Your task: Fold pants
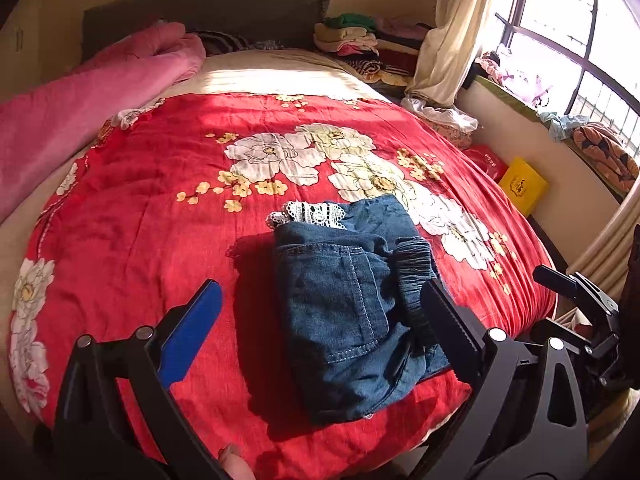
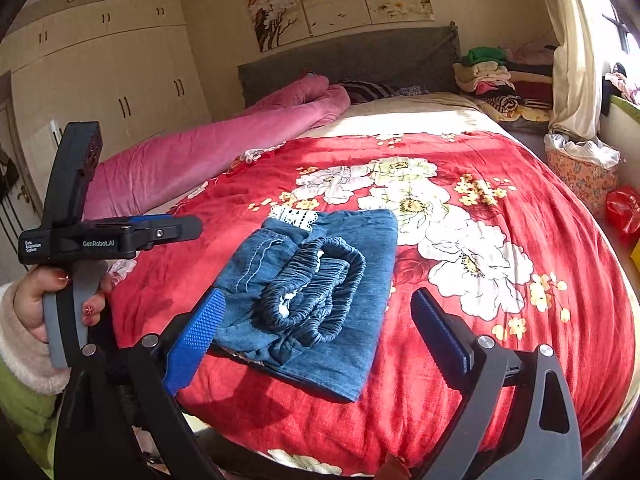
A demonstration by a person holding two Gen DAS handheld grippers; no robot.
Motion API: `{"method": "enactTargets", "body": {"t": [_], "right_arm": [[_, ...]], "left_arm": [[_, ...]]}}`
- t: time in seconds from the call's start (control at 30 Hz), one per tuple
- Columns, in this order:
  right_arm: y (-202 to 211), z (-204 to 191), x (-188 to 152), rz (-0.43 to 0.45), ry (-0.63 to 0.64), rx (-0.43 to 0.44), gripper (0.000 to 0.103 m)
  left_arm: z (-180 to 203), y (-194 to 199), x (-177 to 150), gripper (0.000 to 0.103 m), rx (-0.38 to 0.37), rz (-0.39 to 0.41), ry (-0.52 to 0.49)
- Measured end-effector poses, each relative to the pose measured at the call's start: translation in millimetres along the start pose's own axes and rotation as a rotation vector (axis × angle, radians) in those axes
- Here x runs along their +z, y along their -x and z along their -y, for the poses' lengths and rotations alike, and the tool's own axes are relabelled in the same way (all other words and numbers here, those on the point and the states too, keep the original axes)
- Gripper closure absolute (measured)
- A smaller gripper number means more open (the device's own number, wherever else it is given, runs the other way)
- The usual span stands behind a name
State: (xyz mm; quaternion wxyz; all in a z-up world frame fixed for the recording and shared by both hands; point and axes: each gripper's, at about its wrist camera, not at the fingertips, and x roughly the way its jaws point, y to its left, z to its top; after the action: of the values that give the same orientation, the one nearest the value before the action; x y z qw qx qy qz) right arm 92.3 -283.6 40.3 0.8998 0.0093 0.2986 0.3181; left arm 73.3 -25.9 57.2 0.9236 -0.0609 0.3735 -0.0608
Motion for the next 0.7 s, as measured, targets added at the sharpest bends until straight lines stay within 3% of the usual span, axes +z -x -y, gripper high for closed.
{"method": "enactTargets", "body": {"t": [0.7], "right_arm": [[-40.8, 22.0, -12.7, -0.122, -0.073, -0.072, 0.008]], "left_arm": [[-15.2, -34.4, -21.0, 0.01, 0.015, -0.073, 0.028]]}}
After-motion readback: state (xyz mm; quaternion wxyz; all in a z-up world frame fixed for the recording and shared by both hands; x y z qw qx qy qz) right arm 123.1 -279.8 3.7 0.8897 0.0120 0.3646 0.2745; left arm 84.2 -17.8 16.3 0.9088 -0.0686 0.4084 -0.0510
